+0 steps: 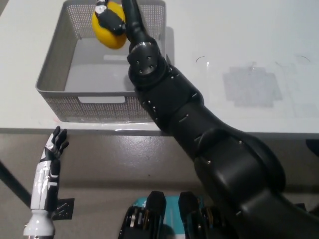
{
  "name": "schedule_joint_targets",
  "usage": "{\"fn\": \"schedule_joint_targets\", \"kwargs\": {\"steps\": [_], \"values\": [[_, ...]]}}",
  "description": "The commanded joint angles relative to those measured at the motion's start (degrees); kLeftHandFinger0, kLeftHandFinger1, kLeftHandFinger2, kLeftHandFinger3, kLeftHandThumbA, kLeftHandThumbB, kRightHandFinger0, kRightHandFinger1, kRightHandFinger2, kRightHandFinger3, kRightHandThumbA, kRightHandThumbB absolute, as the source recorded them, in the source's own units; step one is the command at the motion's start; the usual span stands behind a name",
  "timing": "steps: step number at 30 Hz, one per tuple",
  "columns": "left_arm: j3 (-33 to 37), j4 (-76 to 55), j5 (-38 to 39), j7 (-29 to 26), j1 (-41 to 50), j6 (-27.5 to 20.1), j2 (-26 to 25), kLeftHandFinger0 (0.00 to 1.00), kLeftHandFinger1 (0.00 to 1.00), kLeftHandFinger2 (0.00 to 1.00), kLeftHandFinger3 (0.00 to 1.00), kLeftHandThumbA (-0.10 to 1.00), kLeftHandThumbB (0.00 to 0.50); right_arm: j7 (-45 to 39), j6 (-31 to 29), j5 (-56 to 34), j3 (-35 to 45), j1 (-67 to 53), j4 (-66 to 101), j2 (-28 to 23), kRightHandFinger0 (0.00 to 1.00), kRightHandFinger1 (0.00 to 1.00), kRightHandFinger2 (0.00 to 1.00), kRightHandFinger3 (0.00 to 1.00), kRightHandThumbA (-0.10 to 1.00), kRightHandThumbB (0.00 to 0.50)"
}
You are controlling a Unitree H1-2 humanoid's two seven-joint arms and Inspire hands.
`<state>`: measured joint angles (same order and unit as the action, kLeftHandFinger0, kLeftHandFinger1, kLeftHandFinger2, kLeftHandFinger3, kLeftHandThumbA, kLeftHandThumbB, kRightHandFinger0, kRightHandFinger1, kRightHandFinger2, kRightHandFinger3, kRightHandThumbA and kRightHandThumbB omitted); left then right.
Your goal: Use the right hand to pick up a yellow duck toy and place it into a container on the left hand side
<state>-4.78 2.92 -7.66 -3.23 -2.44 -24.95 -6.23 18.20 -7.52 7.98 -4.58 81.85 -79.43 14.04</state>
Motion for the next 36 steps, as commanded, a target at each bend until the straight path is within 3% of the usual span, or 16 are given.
{"fn": "schedule_joint_targets", "kwargs": {"steps": [1,4,14,19,21,26,27,28,32,34,36], "values": [[0.61,-0.18,-0.71,0.02,-1.44,-1.71,-0.63,1.0,1.0,1.0,1.0,1.0,0.5,-10.93,3.07,2.27,-3.4,4.13,0.86,-2.88,1.0,1.0,1.0,1.0,0.9,0.5],[0.6,0.21,-0.66,-0.07,-2.03,-1.66,-0.72,1.0,1.0,1.0,1.0,1.0,0.5,-9.99,1.71,1.9,-4.09,3.76,1.33,-3.71,1.0,1.0,1.0,1.0,1.0,0.5],[0.93,0.72,-1.37,-0.19,-2.1,-1.8,-0.98,1.0,1.0,1.0,1.0,1.0,0.5,-10.64,0.04,0.92,-4.45,3.14,3.87,-5.8,1.0,1.0,1.0,1.0,1.0,0.499],[0.96,0.76,-1.7,-0.37,-2.03,-1.85,-0.99,1.0,1.0,1.0,1.0,1.0,0.5,-12.88,-4.19,-3.0,-0.89,1.77,10.68,-7.13,1.0,1.0,1.0,1.0,1.0,0.5],[0.89,0.77,-1.32,-0.37,-1.9,-1.93,-0.99,1.0,1.0,1.0,1.0,1.0,0.5,-15.09,-3.58,-5.9,1.57,-0.12,19.01,-7.94,1.0,1.0,1.0,1.0,1.0,0.5],[0.85,0.62,-1.22,0.1,-1.52,-1.81,-1.59,1.0,1.0,1.0,1.0,1.0,0.5,-19.05,5.52,-14.12,6.6,-7.52,48.4,-9.34,1.0,1.0,1.0,1.0,1.0,0.5],[0.93,0.59,-0.97,0.2,-1.5,-1.91,-1.76,1.0,1.0,1.0,1.0,1.0,0.5,-19.58,7.06,-16.61,7.44,-10.19,56.53,-9.92,1.0,1.0,1.0,1.0,1.0,0.452],[1.02,0.65,-0.96,0.23,-1.58,-1.97,-2.0,1.0,1.0,1.0,1.0,1.0,0.5,-19.66,8.28,-17.83,7.89,-11.86,61.59,-10.35,1.0,1.0,1.0,1.0,1.0,0.445],[0.72,0.97,-0.69,0.08,-2.29,-1.41,-1.49,1.0,1.0,1.0,1.0,1.0,0.5,-19.77,9.54,-18.46,7.99,-20.9,79.93,-14.19,1.0,1.0,1.0,1.0,1.0,0.393],[0.63,1.02,-0.68,0.04,-2.39,-1.34,-1.54,1.0,1.0,1.0,1.0,1.0,0.5,-19.76,8.67,-16.38,7.49,-26.67,87.02,-16.21,1.0,1.0,1.0,1.0,1.0,0.436],[0.46,0.9,-0.69,0.05,-2.33,-1.18,-1.76,1.0,1.0,1.0,1.0,1.0,0.5,-20.5,7.02,-15.42,6.75,-31.76,91.28,-17.56,1.0,1.0,1.0,1.0,1.0,0.429]]}}
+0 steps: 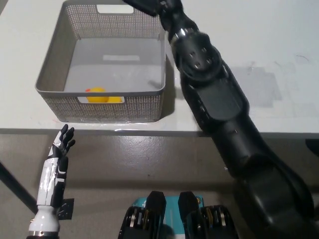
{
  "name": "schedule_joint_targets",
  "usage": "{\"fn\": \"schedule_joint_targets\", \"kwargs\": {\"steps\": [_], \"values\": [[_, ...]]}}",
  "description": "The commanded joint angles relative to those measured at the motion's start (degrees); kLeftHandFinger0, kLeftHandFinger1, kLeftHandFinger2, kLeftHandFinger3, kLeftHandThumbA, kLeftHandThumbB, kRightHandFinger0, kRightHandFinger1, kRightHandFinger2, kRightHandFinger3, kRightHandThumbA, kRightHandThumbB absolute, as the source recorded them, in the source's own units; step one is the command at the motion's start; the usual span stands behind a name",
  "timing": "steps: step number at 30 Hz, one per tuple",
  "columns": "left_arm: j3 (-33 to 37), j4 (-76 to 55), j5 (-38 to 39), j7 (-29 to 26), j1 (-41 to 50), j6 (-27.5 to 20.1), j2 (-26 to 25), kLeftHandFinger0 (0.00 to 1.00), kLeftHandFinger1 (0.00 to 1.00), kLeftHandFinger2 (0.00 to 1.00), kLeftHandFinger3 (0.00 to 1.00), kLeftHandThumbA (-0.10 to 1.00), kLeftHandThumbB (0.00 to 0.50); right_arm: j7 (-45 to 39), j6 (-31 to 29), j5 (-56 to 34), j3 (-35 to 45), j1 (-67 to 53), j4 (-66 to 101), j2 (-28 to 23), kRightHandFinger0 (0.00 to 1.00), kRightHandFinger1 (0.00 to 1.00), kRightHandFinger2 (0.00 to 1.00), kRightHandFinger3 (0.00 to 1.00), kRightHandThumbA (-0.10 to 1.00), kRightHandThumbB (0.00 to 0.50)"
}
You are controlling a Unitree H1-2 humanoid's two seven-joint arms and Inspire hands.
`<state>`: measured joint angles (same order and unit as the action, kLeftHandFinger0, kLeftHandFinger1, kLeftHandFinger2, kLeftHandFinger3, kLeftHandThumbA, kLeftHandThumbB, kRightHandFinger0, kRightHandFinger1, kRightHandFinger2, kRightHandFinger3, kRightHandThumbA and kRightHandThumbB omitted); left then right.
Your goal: Use the right hand to pick up a yellow duck toy and place it into a container on the left hand side
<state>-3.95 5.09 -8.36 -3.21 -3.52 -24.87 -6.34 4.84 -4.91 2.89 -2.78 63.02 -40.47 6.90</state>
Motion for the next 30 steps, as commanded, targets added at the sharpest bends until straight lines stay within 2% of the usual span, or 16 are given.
{"fn": "schedule_joint_targets", "kwargs": {"steps": [1,4,6,7,11,12,14,17,22,26,30], "values": [[-0.4,-1.33,0.0,0.08,-1.17,-1.23,-1.78,1.0,1.0,1.0,1.0,1.0,0.5,-7.15,3.84,-9.46,4.6,-16.67,55.24,-10.93,1.0,1.0,1.0,1.0,1.0,0.458],[-0.47,-1.0,0.6,0.43,-1.42,-1.41,-2.17,1.0,1.0,1.0,1.0,1.0,0.5,-8.22,0.6,-9.83,3.67,-27.35,61.46,-12.69,1.0,1.0,1.0,1.0,1.0,0.461],[-0.16,-0.5,0.63,0.27,-1.43,-2.03,-2.26,1.0,1.0,1.0,1.0,1.0,0.5,-8.88,-1.12,-10.98,2.98,-34.47,64.59,-13.78,1.0,1.0,1.0,1.0,1.0,0.433],[-0.06,-0.52,0.57,0.2,-1.21,-2.06,-2.13,1.0,1.0,1.0,1.0,1.0,0.5,-9.21,-1.87,-11.97,2.45,-38.65,65.96,-14.18,1.0,1.0,1.0,1.0,1.0,0.44],[-0.11,-0.48,-0.39,-0.4,-0.53,-2.06,-1.67,1.0,1.0,1.0,1.0,1.0,0.5,-9.36,-5.68,-12.28,0.88,-48.17,66.29,-14.56,1.0,1.0,1.0,1.0,1.0,0.433],[-0.14,-0.5,-0.12,-0.35,-0.28,-2.06,-1.62,1.0,1.0,1.0,1.0,1.0,0.5,-9.7,-7.16,-13.12,0.3,-50.39,65.65,-14.68,1.0,1.0,1.0,1.0,1.0,0.418],[-0.32,-0.72,0.17,-0.26,0.15,-2.06,-1.47,1.0,1.0,1.0,1.0,1.0,0.5,-10.53,-9.53,-13.84,-0.44,-54.14,63.63,-15.07,1.0,1.0,1.0,1.0,1.0,0.452],[-0.35,-0.95,0.65,-0.18,0.78,-2.06,-1.6,1.0,1.0,1.0,1.0,1.0,0.5,-12.26,-10.81,-15.53,-1.42,-60.0,59.9,-15.89,1.0,1.0,1.0,1.0,1.0,0.408],[-0.48,-0.31,0.7,-0.17,0.2,-2.06,-1.73,1.0,1.0,1.0,1.0,1.0,0.5,-12.69,-11.06,-12.76,-2.41,-62.86,52.54,-15.57,1.0,1.0,1.0,1.0,1.0,0.41],[-0.48,0.34,0.8,-0.39,-0.26,-2.06,-2.16,1.0,1.0,1.0,1.0,1.0,0.5,-14.17,-13.39,-13.48,-3.34,-62.47,44.59,-14.46,1.0,1.0,1.0,1.0,1.0,0.387],[-0.39,1.11,1.53,-0.33,-0.4,-2.06,-2.42,1.0,1.0,1.0,1.0,1.0,0.5,-13.48,-16.13,-11.09,-3.25,-61.6,37.09,-13.31,1.0,1.0,1.0,1.0,1.0,0.404]]}}
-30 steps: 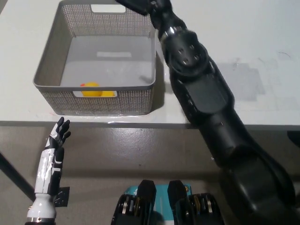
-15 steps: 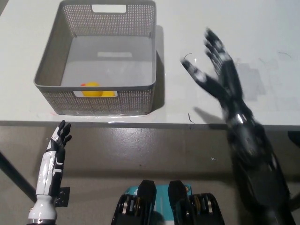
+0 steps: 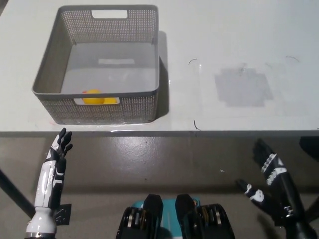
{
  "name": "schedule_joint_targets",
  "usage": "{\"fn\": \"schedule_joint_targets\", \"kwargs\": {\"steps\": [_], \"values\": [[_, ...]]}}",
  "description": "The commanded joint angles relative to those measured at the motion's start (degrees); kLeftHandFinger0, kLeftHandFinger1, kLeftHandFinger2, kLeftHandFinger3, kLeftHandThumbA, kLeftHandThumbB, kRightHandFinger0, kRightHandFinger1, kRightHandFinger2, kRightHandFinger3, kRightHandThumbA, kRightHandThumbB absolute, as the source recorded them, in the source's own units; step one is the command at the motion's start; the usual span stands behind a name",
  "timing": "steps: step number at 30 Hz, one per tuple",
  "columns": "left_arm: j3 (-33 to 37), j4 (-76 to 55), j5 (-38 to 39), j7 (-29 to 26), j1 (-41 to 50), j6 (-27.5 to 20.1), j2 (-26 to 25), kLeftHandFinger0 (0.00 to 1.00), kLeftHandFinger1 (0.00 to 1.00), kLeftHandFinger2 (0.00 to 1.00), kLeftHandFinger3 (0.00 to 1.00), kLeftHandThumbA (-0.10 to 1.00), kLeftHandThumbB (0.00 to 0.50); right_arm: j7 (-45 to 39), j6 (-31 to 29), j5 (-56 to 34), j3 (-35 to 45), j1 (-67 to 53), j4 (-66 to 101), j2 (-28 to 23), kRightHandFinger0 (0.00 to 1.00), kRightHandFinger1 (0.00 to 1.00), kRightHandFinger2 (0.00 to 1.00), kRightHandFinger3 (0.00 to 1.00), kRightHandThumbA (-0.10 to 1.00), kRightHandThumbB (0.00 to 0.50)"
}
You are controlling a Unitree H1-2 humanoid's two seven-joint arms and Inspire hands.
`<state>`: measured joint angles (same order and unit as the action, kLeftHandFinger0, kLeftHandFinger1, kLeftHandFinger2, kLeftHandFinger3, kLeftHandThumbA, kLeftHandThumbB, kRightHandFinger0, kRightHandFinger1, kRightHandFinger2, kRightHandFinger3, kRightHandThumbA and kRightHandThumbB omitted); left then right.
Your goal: Use the right hand to pick up a yellow duck toy and place it into a container on the left hand side
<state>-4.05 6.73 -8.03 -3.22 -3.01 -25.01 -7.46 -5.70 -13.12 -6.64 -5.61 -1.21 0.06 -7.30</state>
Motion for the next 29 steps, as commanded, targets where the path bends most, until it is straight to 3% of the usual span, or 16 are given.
{"fn": "schedule_joint_targets", "kwargs": {"steps": [1,4,7,14,26,29], "values": [[-0.36,-0.29,1.59,-0.25,-1.0,-1.92,-1.39,1.0,1.0,1.0,1.0,1.0,0.5,-3.2,-8.84,-1.83,-0.21,3.27,-5.6,1.13,1.0,1.0,1.0,1.0,1.0,0.393],[-0.37,0.21,1.36,-0.82,-0.49,-1.92,-1.72,1.0,1.0,1.0,1.0,1.0,0.5,-3.91,-11.17,-2.46,0.28,4.07,-10.68,1.66,1.0,1.0,1.0,1.0,1.0,0.336],[-0.31,2.62,1.03,-1.44,-0.67,-1.92,-2.27,1.0,1.0,1.0,1.0,1.0,0.5,-3.99,-11.45,-3.19,1.12,4.87,-15.09,2.49,1.0,1.0,1.0,1.0,1.0,0.352],[0.56,10.7,-1.93,-4.16,-2.84,-1.92,-3.87,1.0,1.0,1.0,1.0,1.0,0.5,-4.28,-13.81,-1.77,1.74,8.51,-24.23,3.02,1.0,1.0,1.0,1.0,1.0,0.295],[2.56,12.84,-1.66,-5.41,-4.95,-1.92,-4.99,1.0,1.0,1.0,1.0,1.0,0.5,-3.26,-13.79,-0.64,2.7,11.37,-25.0,2.53,1.0,1.0,1.0,1.0,1.0,0.331],[3.36,12.8,-0.7,-3.29,-4.99,-1.92,-5.51,1.0,1.0,1.0,1.0,1.0,0.5,-3.22,-13.41,-0.65,2.59,10.89,-24.3,2.81,1.0,1.0,1.0,1.0,1.0,0.334]]}}
